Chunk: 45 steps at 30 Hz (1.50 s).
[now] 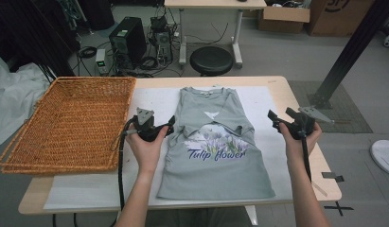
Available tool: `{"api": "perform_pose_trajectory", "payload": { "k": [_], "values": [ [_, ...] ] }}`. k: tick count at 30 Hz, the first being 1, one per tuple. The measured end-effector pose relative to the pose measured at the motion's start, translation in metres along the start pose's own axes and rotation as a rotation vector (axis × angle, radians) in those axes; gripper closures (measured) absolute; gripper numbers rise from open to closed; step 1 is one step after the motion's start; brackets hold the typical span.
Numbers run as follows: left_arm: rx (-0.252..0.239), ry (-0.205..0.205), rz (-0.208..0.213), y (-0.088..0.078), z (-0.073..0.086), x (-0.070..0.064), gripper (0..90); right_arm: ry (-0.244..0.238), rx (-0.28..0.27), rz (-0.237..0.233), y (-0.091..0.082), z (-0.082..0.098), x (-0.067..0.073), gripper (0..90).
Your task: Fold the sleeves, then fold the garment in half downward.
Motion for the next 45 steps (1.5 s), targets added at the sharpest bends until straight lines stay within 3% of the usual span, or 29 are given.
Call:
{"api": "perform_pose_trajectory", "payload": {
  "k": [16,22,26,33,37,40,42,44,45],
  "values": [
    [-0.007,-0.001,0.011,-0.001,-0.001,-0.005,9.8,-0.007,0.005,-0.004,0.000,0.003,-0.002,18.1],
    [-0.029,-0.035,-0.005,0.004,-0.007,-0.001,11.0,-0.006,-0.012,-0.012,0.002,-0.004,-0.003,19.3],
    [-0.030,-0.022,-0.006,0.008,-0.012,-0.001,11.1,-0.019,-0.017,-0.025,0.008,-0.010,0.000,20.3],
    [-0.048,-0.032,0.000,0.023,-0.026,-0.006,12.8,-0.038,-0.039,-0.052,0.024,-0.019,0.001,24.8],
    [-0.013,0.000,-0.005,0.040,-0.033,-0.012,13.2,-0.037,-0.039,-0.069,0.041,-0.025,-0.001,25.1],
    [-0.004,-0.016,0.011,0.049,-0.039,-0.015,13.0,-0.038,-0.011,-0.089,0.056,-0.026,0.001,23.1],
    [-0.001,-0.013,-0.009,0.056,-0.041,-0.014,11.6,-0.050,0.003,-0.104,0.066,-0.027,0.003,22.5],
    [-0.009,-0.046,-0.004,0.063,-0.041,-0.013,10.8,-0.047,0.019,-0.113,0.074,-0.027,0.005,19.3],
    [0.012,-0.047,-0.003,0.066,-0.040,-0.012,10.3,-0.043,0.028,-0.119,0.078,-0.027,0.005,18.1]
  ]
}}
Point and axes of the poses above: each handheld gripper's, and its own axes: y roughly forward along the jaws, z roughly out of its underside, x roughly to its left, the point moved 7 cm from there along y, roughly forward along the jaws, and after that the axes turned 14 degrees about -z, right-handed, at the moved point
